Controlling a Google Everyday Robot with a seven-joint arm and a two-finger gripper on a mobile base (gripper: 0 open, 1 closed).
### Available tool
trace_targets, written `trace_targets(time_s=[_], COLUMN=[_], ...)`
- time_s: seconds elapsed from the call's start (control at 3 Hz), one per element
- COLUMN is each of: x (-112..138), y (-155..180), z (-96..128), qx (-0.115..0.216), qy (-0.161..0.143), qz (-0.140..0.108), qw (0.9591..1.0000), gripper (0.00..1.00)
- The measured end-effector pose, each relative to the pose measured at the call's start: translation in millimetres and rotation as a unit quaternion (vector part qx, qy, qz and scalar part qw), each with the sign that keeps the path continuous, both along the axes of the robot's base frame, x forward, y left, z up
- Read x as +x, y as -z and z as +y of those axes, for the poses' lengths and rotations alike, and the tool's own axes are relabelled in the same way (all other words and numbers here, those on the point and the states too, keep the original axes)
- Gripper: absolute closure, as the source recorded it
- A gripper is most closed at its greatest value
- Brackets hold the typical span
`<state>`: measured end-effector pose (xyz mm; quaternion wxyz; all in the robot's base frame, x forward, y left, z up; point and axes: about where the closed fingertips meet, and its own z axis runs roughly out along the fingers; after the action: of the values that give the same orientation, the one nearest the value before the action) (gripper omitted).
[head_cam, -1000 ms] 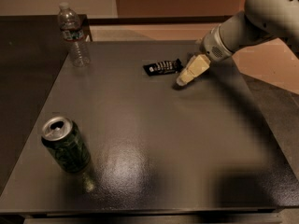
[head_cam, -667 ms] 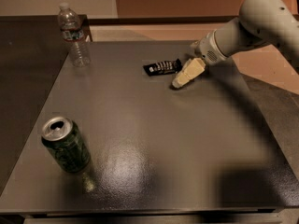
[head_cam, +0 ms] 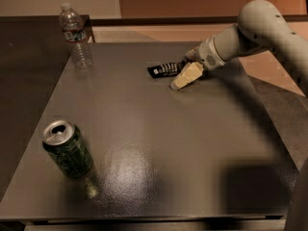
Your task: Move rxbar chocolate near green can
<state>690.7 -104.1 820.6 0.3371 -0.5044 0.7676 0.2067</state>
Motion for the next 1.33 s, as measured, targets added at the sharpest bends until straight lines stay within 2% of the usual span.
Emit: trace_targets(time_s=[0.33, 1.0, 1.33], x=[2.5, 2.3, 2.2], y=[-0.3, -5.7, -7.3], z=[4.6, 4.7, 4.7], qx=[0.023, 0.023, 0.023], qy=[-0.003, -0.003, -0.003], qz=[0.011, 0.011, 0.011], qw=[0.9997, 0.9997, 0.9997], gripper=[0.41, 0.87, 1.0])
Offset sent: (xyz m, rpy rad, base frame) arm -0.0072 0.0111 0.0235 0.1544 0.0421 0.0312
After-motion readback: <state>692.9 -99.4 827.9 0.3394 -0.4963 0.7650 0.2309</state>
